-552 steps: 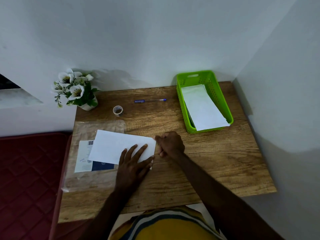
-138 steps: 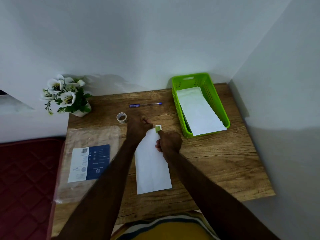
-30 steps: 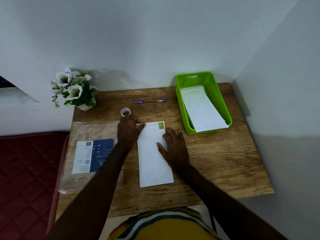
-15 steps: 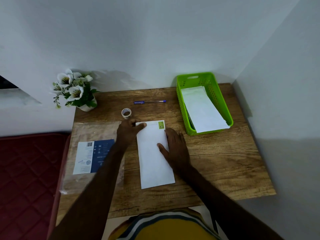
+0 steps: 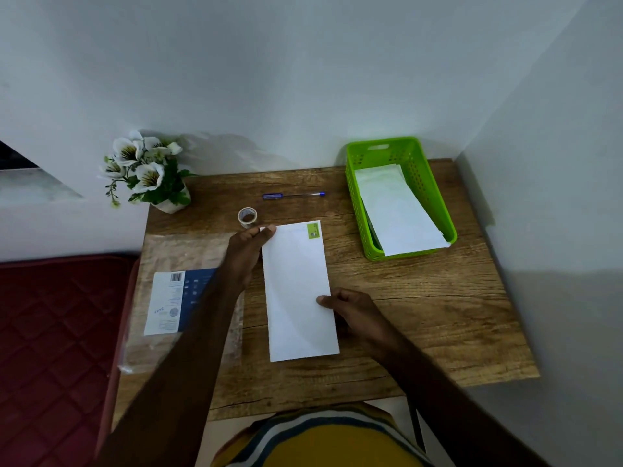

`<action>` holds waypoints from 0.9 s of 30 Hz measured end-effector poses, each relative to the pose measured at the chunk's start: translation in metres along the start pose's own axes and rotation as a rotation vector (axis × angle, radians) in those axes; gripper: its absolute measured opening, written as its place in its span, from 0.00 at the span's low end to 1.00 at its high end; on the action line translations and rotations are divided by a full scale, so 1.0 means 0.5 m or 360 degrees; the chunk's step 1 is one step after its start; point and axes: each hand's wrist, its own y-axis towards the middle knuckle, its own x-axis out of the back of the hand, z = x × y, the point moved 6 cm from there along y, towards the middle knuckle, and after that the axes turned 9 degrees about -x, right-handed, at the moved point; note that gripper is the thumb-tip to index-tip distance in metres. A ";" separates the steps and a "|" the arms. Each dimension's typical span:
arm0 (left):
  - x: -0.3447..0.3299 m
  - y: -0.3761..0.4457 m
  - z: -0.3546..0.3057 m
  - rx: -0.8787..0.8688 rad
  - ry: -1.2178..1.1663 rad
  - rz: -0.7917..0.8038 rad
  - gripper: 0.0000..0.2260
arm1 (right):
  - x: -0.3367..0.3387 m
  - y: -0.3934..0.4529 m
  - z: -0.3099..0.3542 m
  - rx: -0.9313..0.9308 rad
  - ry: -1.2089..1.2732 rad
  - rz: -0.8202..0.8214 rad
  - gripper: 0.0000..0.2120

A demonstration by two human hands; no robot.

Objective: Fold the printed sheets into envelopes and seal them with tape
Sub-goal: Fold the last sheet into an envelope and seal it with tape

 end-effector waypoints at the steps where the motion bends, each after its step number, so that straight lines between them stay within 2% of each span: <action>1: -0.001 0.001 0.000 0.0013 -0.0038 -0.0004 0.09 | -0.002 0.000 -0.008 -0.0020 0.0013 0.0041 0.07; 7: 0.000 0.002 0.001 0.0134 -0.0198 -0.0080 0.08 | -0.010 -0.006 -0.037 0.0041 0.0197 -0.0043 0.09; 14: 0.001 -0.007 0.014 0.0223 -0.0254 -0.0129 0.09 | -0.024 -0.011 -0.051 -0.0033 0.0438 0.0112 0.12; 23: -0.010 -0.012 0.008 0.0249 -0.0245 -0.0136 0.10 | -0.021 -0.006 -0.068 -0.0046 0.0469 0.0088 0.13; 27: -0.012 -0.009 0.006 0.0243 -0.0253 -0.0136 0.12 | -0.016 -0.011 -0.061 -0.0006 0.0452 -0.0011 0.11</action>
